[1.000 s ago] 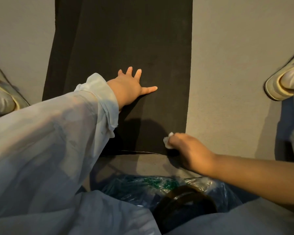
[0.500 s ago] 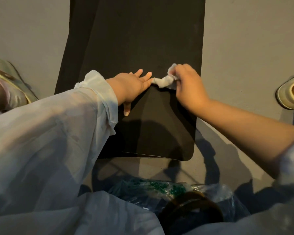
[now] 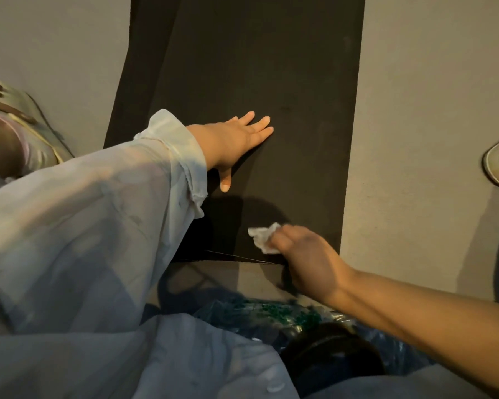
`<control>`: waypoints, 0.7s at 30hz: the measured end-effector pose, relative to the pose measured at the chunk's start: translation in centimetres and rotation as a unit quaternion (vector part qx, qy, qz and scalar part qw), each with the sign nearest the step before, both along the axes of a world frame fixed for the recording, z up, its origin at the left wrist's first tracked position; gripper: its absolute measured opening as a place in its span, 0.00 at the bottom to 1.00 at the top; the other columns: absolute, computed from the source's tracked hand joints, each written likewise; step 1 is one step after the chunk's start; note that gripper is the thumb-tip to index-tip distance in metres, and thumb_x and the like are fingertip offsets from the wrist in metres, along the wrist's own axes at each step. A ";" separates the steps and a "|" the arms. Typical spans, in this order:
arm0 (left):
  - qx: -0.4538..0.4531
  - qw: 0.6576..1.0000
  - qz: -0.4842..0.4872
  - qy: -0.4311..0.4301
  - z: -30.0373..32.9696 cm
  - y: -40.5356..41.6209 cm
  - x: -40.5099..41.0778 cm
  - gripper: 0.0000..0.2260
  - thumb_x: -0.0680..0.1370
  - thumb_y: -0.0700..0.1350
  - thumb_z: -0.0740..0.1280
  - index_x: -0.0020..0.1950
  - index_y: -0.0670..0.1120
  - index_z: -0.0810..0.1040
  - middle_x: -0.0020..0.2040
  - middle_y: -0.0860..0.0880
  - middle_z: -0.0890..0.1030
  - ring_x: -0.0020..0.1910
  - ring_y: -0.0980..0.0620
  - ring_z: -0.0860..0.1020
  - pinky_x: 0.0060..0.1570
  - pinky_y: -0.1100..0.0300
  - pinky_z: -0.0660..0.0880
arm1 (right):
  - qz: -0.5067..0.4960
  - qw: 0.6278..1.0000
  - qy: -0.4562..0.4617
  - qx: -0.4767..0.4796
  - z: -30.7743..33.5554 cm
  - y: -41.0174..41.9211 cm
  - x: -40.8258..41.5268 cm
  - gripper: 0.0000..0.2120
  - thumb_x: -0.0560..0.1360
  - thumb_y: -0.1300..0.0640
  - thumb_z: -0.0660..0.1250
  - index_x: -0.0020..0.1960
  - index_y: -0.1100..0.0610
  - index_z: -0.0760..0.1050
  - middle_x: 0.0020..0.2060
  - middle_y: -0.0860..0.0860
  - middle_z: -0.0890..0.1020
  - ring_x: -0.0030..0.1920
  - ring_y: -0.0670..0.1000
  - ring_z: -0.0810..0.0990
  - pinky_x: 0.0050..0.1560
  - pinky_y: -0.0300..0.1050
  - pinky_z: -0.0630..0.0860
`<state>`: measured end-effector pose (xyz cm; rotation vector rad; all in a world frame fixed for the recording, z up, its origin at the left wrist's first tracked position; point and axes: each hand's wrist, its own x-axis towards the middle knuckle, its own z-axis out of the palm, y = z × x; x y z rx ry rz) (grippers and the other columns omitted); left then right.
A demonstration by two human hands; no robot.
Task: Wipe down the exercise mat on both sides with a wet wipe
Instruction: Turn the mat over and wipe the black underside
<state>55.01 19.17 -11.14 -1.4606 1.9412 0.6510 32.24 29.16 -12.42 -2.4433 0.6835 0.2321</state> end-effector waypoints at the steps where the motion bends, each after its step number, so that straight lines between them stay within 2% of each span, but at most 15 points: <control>1: -0.001 1.000 0.002 0.002 0.0 0.0 0.0 0.64 0.59 0.47 0.81 0.75 0.45 0.33 0.76 0.46 0.34 0.74 0.44 0.34 0.72 0.47 0.42 | 0.019 1.000 0.009 0.019 -0.1 0.8 -0.6 0.21 0.69 0.63 0.72 0.61 0.58 0.74 0.56 0.56 0.77 0.56 0.56 0.76 0.55 0.45 0.71; 3: -0.003 1.000 0.005 0.003 -0.2 0.0 0.0 0.64 0.59 0.47 0.81 0.75 0.46 0.33 0.76 0.47 0.34 0.74 0.44 0.34 0.73 0.46 0.43 | 0.059 0.996 -0.004 0.074 0.1 2.0 -1.8 0.18 0.72 0.62 0.70 0.62 0.58 0.75 0.56 0.57 0.78 0.56 0.55 0.77 0.55 0.42 0.71; 5: -0.005 1.000 0.006 0.001 -0.5 0.0 0.2 0.64 0.58 0.47 0.81 0.75 0.47 0.33 0.76 0.48 0.34 0.74 0.44 0.34 0.73 0.46 0.44 | 0.084 0.990 -0.044 0.109 0.9 2.7 -2.7 0.16 0.69 0.64 0.72 0.57 0.60 0.77 0.52 0.57 0.79 0.50 0.53 0.79 0.51 0.37 0.73; 7: -0.011 1.000 0.002 -0.002 -0.7 -0.1 0.2 0.65 0.58 0.48 0.82 0.75 0.47 0.33 0.76 0.48 0.34 0.74 0.44 0.35 0.74 0.45 0.45 | 0.048 0.988 -0.125 0.077 1.5 2.0 -2.4 0.15 0.65 0.68 0.73 0.51 0.62 0.78 0.45 0.57 0.80 0.44 0.54 0.80 0.43 0.41 0.77; 8: -0.015 1.000 0.000 -0.001 -0.8 -0.1 0.2 0.65 0.57 0.48 0.82 0.75 0.46 0.33 0.76 0.47 0.34 0.74 0.44 0.35 0.74 0.45 0.46 | 0.018 0.985 -0.167 0.051 1.6 0.9 -1.7 0.11 0.67 0.69 0.69 0.49 0.64 0.78 0.44 0.58 0.80 0.43 0.55 0.79 0.42 0.44 0.77; 9: -0.015 1.000 0.000 0.002 -0.8 -0.1 0.1 0.66 0.57 0.48 0.82 0.75 0.46 0.33 0.76 0.47 0.34 0.74 0.44 0.35 0.74 0.45 0.46 | -0.015 0.980 -0.199 0.018 1.9 -0.6 -0.7 0.09 0.70 0.67 0.63 0.48 0.65 0.78 0.43 0.59 0.79 0.43 0.56 0.79 0.44 0.46 0.76; 11: -0.013 1.000 0.004 0.007 -0.9 -0.1 0.0 0.66 0.56 0.49 0.82 0.75 0.46 0.34 0.76 0.46 0.35 0.74 0.43 0.35 0.73 0.46 0.45 | -0.074 0.971 -0.224 -0.041 2.3 -4.3 1.6 0.12 0.71 0.66 0.56 0.47 0.68 0.77 0.43 0.62 0.78 0.45 0.57 0.76 0.47 0.44 0.73; 15: -0.015 0.997 0.057 0.058 -1.0 0.1 0.7 0.66 0.55 0.45 0.83 0.76 0.49 0.37 0.76 0.43 0.37 0.75 0.41 0.38 0.74 0.45 0.46 | -0.196 0.957 -0.177 -0.119 1.2 -11.4 5.1 0.10 0.72 0.70 0.58 0.51 0.65 0.75 0.48 0.61 0.75 0.48 0.59 0.74 0.47 0.44 0.69; 18: -0.008 0.992 0.104 0.070 -0.5 0.5 0.8 0.68 0.54 0.44 0.83 0.75 0.51 0.33 0.76 0.42 0.38 0.75 0.40 0.42 0.73 0.44 0.49 | -0.283 0.946 -0.125 -0.094 -0.7 -12.1 6.6 0.12 0.74 0.69 0.57 0.54 0.63 0.74 0.50 0.61 0.75 0.50 0.59 0.74 0.46 0.41 0.65; 21: -0.004 0.990 0.116 0.075 -0.4 0.5 0.6 0.69 0.54 0.42 0.83 0.74 0.52 0.30 0.77 0.44 0.38 0.75 0.41 0.43 0.72 0.45 0.49 | -0.260 0.956 -0.078 -0.108 -1.9 -9.2 6.9 0.11 0.72 0.69 0.60 0.52 0.62 0.74 0.48 0.59 0.75 0.48 0.59 0.74 0.42 0.42 0.62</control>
